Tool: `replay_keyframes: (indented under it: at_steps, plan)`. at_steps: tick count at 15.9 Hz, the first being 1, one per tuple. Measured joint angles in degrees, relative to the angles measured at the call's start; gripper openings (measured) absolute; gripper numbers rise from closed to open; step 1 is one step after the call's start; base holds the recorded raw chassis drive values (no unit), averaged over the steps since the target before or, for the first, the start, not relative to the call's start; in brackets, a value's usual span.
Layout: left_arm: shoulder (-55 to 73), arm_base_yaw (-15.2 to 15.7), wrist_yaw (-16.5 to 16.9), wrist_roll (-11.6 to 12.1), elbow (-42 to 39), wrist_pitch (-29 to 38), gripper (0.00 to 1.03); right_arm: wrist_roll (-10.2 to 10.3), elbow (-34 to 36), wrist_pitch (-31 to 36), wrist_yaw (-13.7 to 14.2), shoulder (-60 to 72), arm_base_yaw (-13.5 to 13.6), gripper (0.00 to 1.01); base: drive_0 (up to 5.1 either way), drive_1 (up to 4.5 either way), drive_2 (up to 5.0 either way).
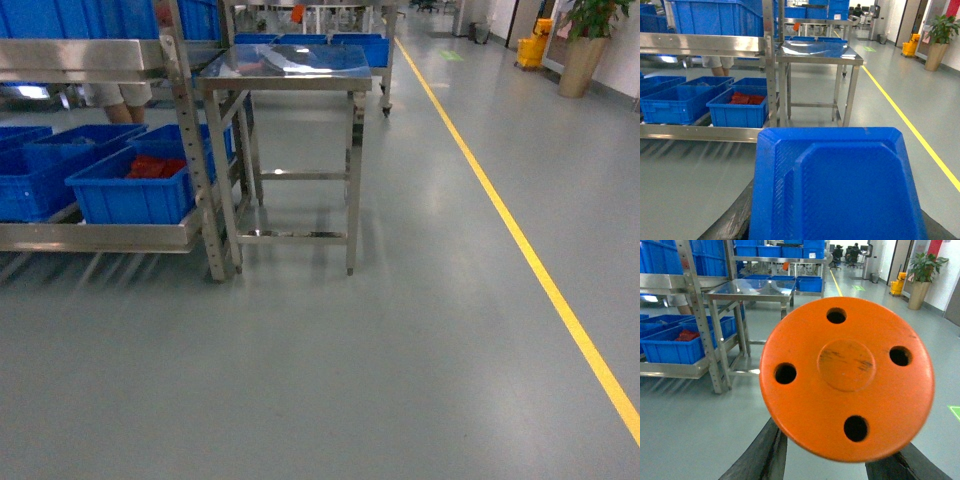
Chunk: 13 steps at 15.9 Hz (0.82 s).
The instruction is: Sort blue parts and orange caps into right shelf containers
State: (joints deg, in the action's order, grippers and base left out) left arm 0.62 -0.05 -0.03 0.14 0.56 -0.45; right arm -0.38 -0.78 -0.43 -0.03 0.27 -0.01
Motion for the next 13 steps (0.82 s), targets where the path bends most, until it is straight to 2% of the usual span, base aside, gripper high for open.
replay_keyframes:
  at_steps: [13]
  plan:
    - [0.0,0.0,0.0,0.0,0.0,0.0,0.43,0.0,0.0,0.2,0.0,0.0,0.0,0.38,0.0,4.33,-4.3]
